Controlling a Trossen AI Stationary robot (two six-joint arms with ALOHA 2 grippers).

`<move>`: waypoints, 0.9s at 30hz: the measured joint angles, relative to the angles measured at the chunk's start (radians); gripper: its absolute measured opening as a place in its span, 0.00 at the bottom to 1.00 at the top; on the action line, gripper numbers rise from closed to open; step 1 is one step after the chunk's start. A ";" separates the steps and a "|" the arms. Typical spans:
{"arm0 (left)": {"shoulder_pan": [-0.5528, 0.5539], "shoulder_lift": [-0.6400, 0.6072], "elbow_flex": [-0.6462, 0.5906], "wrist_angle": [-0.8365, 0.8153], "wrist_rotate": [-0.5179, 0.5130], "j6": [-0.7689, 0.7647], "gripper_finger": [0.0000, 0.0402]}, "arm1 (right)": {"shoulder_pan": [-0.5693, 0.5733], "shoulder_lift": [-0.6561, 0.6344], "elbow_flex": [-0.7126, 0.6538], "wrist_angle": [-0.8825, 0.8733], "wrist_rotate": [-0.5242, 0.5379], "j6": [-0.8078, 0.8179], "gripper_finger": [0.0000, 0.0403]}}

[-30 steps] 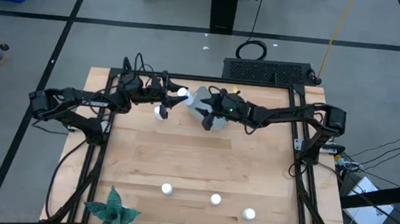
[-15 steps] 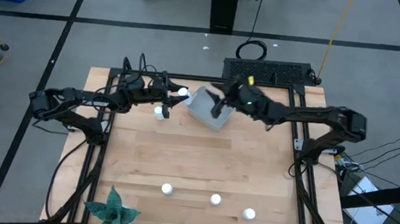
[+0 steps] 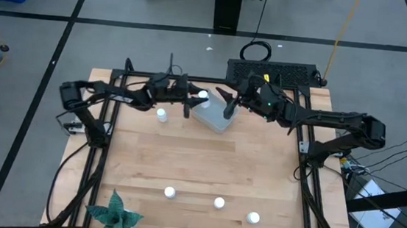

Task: Pick and place pill bottles into a basket
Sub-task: Put the white pill bottle into the gray bin

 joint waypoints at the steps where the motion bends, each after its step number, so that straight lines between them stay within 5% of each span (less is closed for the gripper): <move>1: 0.000 0.022 0.014 -0.002 0.000 -0.002 0.40 | 0.000 0.000 0.000 -0.005 0.000 0.001 0.36; 18: 0.001 0.183 0.049 -0.018 -0.001 -0.029 0.40 | 0.000 0.000 0.000 -0.023 -0.055 0.012 0.35; 27: -0.009 0.233 0.050 -0.011 -0.083 0.026 0.40 | 0.000 0.000 0.000 -0.022 -0.064 0.013 0.35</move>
